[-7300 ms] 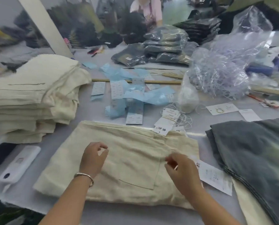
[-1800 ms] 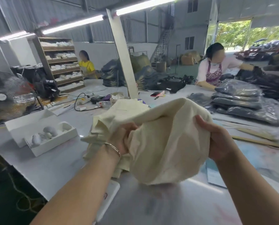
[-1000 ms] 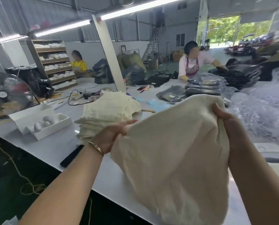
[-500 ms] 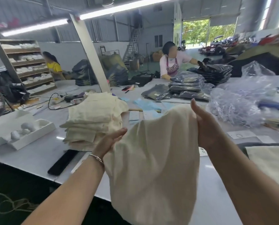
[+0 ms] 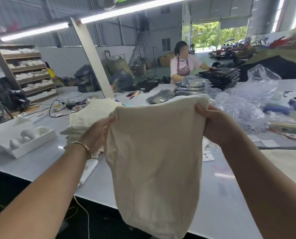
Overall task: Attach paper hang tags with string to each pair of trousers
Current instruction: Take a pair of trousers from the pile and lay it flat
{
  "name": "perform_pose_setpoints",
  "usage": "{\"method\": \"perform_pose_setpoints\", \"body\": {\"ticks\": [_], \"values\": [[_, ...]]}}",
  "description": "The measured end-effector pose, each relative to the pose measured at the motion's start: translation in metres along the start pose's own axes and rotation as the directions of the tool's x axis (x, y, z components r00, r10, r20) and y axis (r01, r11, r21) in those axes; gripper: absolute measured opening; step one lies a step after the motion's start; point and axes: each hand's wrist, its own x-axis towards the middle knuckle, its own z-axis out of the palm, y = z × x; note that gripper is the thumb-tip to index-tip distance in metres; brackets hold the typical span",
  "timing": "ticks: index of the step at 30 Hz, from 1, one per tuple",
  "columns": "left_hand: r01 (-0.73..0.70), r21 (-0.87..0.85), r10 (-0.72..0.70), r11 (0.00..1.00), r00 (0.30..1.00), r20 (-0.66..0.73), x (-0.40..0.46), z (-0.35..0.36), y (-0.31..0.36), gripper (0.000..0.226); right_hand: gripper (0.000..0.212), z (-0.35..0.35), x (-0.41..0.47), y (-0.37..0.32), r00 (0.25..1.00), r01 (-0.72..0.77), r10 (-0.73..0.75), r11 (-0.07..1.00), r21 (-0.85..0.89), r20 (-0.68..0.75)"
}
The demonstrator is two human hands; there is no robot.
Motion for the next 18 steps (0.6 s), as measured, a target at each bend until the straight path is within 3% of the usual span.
{"method": "perform_pose_setpoints", "body": {"ticks": [1,3,5,6,7,8,9,10,12,14,16,18], "values": [[0.076,-0.087,-0.072,0.993,0.996,0.055,-0.007,0.005,-0.006,0.045,0.042,0.003,-0.001,-0.004,0.999,0.006,-0.007,1.000,0.024,0.040],[0.068,-0.275,-0.041,0.959,0.994,0.104,-0.014,0.010,-0.005,0.057,0.046,0.007,-0.005,-0.013,0.997,0.020,-0.022,0.999,0.030,0.074],[-0.064,-0.348,0.060,0.935,0.998,-0.022,-0.015,0.017,0.009,0.056,0.050,0.006,-0.008,-0.024,0.998,0.034,-0.033,0.999,-0.011,0.055],[-0.176,-0.236,0.144,0.956,0.979,-0.147,-0.015,0.023,0.017,0.055,0.050,0.005,-0.010,-0.029,0.998,0.042,-0.041,0.999,-0.034,0.042],[-0.290,0.017,0.286,0.957,0.933,-0.216,-0.015,0.032,0.027,0.057,0.051,0.004,-0.012,-0.035,0.998,0.054,-0.052,0.997,-0.056,0.038],[-0.384,0.324,0.449,0.865,0.880,-0.155,-0.017,0.041,0.037,0.062,0.052,0.003,-0.014,-0.041,0.997,0.071,-0.068,0.994,-0.077,0.041],[-0.453,0.560,0.533,0.693,0.846,0.025,-0.019,0.052,0.048,0.070,0.053,0.002,-0.016,-0.048,0.995,0.092,-0.088,0.991,-0.095,0.046],[-0.487,0.700,0.496,0.523,0.841,0.215,-0.023,0.067,0.058,0.083,0.053,0.002,-0.019,-0.054,0.993,0.114,-0.109,0.988,-0.109,0.051],[-0.485,0.816,0.280,0.313,0.868,0.409,-0.028,0.103,0.074,0.107,0.048,0.000,-0.024,-0.068,0.986,0.155,-0.147,0.980,-0.126,0.074],[-0.465,0.859,0.151,0.214,0.885,0.441,-0.024,0.136,0.077,0.107,0.038,-0.004,-0.030,-0.081,0.980,0.186,-0.173,0.972,-0.144,0.097],[-0.491,0.848,0.173,0.200,0.870,0.462,-0.020,0.163,0.066,0.085,0.027,-0.009,-0.037,-0.090,0.978,0.206,-0.196,0.963,-0.175,0.072],[-0.569,0.782,0.270,0.254,0.819,0.507,-0.015,0.184,0.045,0.052,0.020,-0.015,-0.043,-0.095,0.974,0.221,-0.225,0.948,-0.227,0.007]]}}
